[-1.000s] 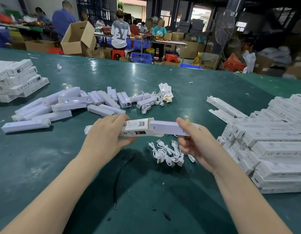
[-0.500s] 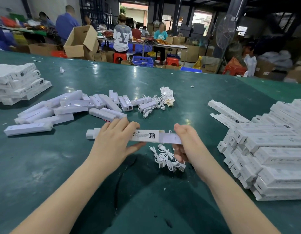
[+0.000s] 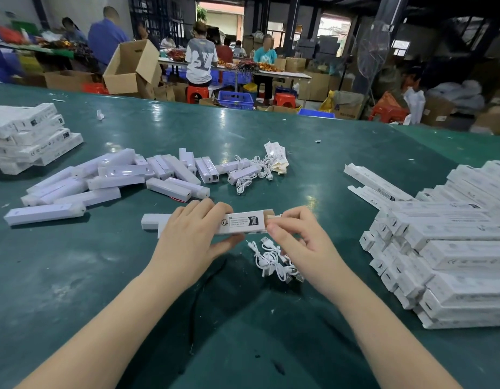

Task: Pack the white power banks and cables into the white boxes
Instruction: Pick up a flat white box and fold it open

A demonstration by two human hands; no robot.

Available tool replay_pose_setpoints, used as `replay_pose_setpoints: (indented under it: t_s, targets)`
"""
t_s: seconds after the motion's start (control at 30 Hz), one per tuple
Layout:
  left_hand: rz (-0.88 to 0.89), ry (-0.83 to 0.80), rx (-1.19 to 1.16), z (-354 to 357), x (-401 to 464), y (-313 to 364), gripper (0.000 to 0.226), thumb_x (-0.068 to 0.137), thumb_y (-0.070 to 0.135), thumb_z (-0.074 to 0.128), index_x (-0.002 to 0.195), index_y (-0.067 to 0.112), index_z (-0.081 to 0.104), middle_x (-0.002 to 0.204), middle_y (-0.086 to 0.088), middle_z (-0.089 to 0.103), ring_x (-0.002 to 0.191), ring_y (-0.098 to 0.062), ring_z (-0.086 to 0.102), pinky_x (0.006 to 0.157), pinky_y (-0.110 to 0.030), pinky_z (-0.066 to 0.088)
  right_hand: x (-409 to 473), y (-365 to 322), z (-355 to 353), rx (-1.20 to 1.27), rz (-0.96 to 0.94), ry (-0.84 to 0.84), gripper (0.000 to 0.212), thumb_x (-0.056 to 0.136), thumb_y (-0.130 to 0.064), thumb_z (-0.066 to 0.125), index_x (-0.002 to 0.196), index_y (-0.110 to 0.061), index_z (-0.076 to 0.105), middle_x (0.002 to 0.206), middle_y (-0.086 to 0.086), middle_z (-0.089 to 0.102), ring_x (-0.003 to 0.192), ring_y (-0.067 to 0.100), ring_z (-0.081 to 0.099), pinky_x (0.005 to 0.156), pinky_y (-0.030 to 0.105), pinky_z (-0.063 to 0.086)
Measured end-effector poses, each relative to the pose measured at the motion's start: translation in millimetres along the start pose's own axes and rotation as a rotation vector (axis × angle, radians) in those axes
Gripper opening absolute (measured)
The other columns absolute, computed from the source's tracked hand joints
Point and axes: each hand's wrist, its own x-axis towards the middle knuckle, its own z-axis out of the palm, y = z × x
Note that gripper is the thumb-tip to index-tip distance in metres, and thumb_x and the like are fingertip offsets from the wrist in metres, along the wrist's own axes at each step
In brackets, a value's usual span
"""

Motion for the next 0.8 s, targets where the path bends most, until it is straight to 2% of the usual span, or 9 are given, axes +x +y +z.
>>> replay_pose_setpoints:
  t_s: [0.07, 0.13, 0.2, 0.27, 0.33, 0.4, 0.5, 0.67, 0.8]
  targets:
    - [0.020, -0.001, -0.025, -1, 0, 2, 0.043, 0.084, 0.054, 0.058, 0.099, 0.014, 0.065, 0.086, -0.001, 0.060, 0.082, -0.027, 0.058, 0.071, -0.039, 0.043, -1, -2, 0, -0.041, -0.003, -0.017, 0.022, 0.095, -0.020, 0.060, 0.087, -0.039, 0.068, 0.121, -0.004, 0.041, 0.107, 0.008, 0.048, 0.090, 0.016, 0.042]
    - [0.054, -0.019, -0.046, 0, -1, 6, 0.049, 0.084, 0.058, 0.047, 0.099, 0.015, 0.065, 0.087, 0.001, 0.060, 0.083, -0.025, 0.057, 0.072, -0.038, 0.043, -3, -2, 2, -0.124, -0.013, -0.083, 0.028, 0.096, -0.020, 0.060, 0.087, -0.045, 0.067, 0.137, -0.014, 0.032, 0.131, 0.006, 0.032, 0.107, 0.023, 0.030]
    - [0.071, -0.040, -0.066, 2, -1, 8, 0.046, 0.085, 0.057, 0.049, 0.100, 0.016, 0.064, 0.089, 0.002, 0.061, 0.085, -0.025, 0.057, 0.073, -0.036, 0.041, -5, -2, 5, -0.152, -0.026, -0.128, 0.026, 0.096, -0.021, 0.057, 0.091, -0.044, 0.067, 0.143, -0.017, 0.031, 0.135, 0.003, 0.028, 0.111, 0.026, 0.027]
    - [0.064, -0.047, -0.105, 4, -2, 6, 0.041, 0.085, 0.053, 0.059, 0.102, 0.016, 0.062, 0.090, 0.002, 0.061, 0.085, -0.025, 0.056, 0.073, -0.036, 0.041, -4, -3, 7, -0.097, -0.067, -0.066, 0.027, 0.091, -0.018, 0.053, 0.092, -0.040, 0.067, 0.136, -0.015, 0.043, 0.129, 0.002, 0.040, 0.106, 0.027, 0.035]
    - [0.034, -0.045, -0.172, 4, -2, 5, 0.041, 0.084, 0.054, 0.058, 0.102, 0.016, 0.060, 0.089, 0.003, 0.060, 0.083, -0.024, 0.054, 0.072, -0.037, 0.043, -3, -3, 5, 0.014, -0.108, 0.052, 0.028, 0.085, -0.015, 0.051, 0.095, -0.038, 0.064, 0.120, -0.015, 0.059, 0.105, 0.000, 0.057, 0.088, 0.025, 0.044]
    - [-0.008, -0.048, -0.243, 4, -2, 4, 0.044, 0.082, 0.059, 0.052, 0.101, 0.019, 0.058, 0.090, 0.006, 0.059, 0.083, -0.019, 0.052, 0.072, -0.035, 0.043, -2, -1, 2, 0.096, -0.118, 0.118, 0.025, 0.087, -0.017, 0.054, 0.102, -0.036, 0.059, 0.107, -0.015, 0.066, 0.084, 0.004, 0.064, 0.074, 0.027, 0.049]
    - [-0.034, -0.048, -0.354, 7, -4, 3, 0.037, 0.083, 0.054, 0.058, 0.101, 0.022, 0.056, 0.092, 0.011, 0.057, 0.084, -0.010, 0.049, 0.074, -0.028, 0.041, -2, 2, 2, 0.103, -0.151, 0.137, 0.022, 0.090, -0.021, 0.057, 0.104, -0.038, 0.061, 0.100, -0.010, 0.069, 0.081, 0.015, 0.072, 0.079, 0.033, 0.057]
    - [-0.009, -0.068, -0.475, 9, -3, 3, 0.031, 0.084, 0.042, 0.067, 0.107, 0.023, 0.059, 0.094, 0.015, 0.059, 0.089, -0.001, 0.050, 0.078, -0.015, 0.040, -3, 1, 2, 0.071, -0.179, 0.186, 0.017, 0.092, -0.020, 0.058, 0.095, -0.035, 0.066, 0.084, -0.004, 0.071, 0.071, 0.016, 0.071, 0.071, 0.036, 0.058]
    - [-0.086, -0.080, -0.324, 11, -2, 1, 0.047, 0.077, 0.060, 0.062, 0.109, 0.026, 0.059, 0.096, 0.011, 0.060, 0.091, -0.013, 0.053, 0.083, -0.035, 0.043, -1, 4, 0, 0.119, -0.149, 0.210, 0.023, 0.094, -0.001, 0.058, 0.094, -0.021, 0.069, 0.083, 0.006, 0.072, 0.067, 0.024, 0.072, 0.070, 0.039, 0.061]
